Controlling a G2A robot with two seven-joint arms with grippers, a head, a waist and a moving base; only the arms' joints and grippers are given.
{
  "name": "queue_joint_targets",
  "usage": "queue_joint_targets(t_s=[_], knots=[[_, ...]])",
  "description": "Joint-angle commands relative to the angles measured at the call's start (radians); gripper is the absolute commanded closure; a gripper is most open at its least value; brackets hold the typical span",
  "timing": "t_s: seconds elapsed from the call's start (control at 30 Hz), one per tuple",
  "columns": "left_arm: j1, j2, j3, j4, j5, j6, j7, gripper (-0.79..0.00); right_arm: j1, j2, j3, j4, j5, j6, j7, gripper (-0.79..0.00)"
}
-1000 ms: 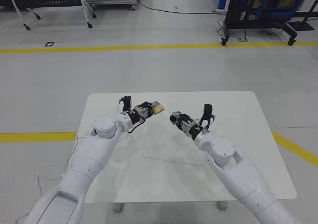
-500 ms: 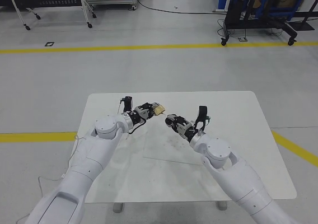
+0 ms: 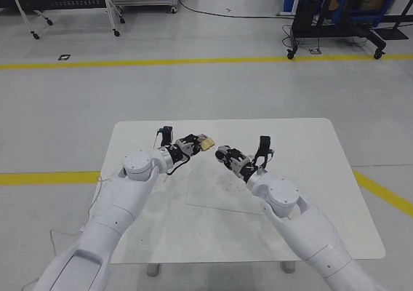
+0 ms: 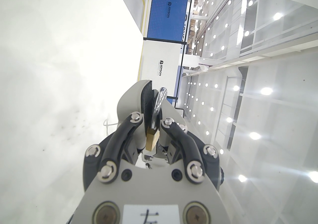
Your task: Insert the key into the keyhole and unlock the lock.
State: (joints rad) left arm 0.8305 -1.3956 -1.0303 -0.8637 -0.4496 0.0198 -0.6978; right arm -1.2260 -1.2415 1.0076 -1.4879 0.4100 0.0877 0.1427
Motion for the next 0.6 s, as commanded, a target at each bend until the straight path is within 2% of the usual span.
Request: queue_joint_targets(t_s=[0.0,0.57], knots=[[0.0,-0.001,-0.002,0.002,-0.009,0.008,-0.003,0.0,-0.004,-0.002,-0.002,-0.003,-0.02,-0.004,-0.018,0.0],[-0.001,-0.007,-0.01,0.009,-0.023,0.033,-0.002,0.0,-0.003,-0.024,-0.015,-0.002,-0.128,-0.006,-0.113,0.0]])
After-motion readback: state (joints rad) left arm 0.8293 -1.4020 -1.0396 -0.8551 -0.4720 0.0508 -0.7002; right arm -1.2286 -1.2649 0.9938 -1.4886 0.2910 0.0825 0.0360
